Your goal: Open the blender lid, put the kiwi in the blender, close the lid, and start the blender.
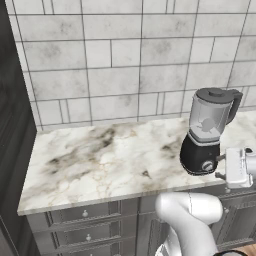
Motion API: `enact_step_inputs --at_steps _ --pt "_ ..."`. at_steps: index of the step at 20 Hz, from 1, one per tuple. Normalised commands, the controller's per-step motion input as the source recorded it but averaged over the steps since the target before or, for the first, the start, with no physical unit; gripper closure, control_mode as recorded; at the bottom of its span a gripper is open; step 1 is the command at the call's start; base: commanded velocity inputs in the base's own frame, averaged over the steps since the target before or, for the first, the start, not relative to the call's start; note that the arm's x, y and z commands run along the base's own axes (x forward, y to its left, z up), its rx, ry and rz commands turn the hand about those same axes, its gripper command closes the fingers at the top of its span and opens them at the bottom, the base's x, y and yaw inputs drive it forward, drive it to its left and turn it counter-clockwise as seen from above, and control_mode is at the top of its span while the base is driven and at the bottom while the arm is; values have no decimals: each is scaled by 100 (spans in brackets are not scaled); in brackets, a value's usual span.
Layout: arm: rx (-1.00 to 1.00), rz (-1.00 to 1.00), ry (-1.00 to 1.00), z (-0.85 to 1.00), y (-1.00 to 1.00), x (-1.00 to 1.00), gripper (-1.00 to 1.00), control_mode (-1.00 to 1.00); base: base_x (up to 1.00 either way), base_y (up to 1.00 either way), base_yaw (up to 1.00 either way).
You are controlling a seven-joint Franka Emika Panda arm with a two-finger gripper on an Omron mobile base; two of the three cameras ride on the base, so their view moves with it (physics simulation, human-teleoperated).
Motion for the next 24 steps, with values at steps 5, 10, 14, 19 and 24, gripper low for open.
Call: enact_step_inputs --at_steps 5,10,14,19,24 --pt "0 -5 -2 -8 0 10 -100 -100 0 0 0" --pt "0 -7 0 -5 0 15 -100 -100 0 0 0" --pt "0 -7 0 -9 0 20 -100 -100 0 0 0" --pt "0 -7 0 -13 0 19 -100 -100 0 0 0" --pt "0 -7 0 -13 0 18 -100 -100 0 0 0"
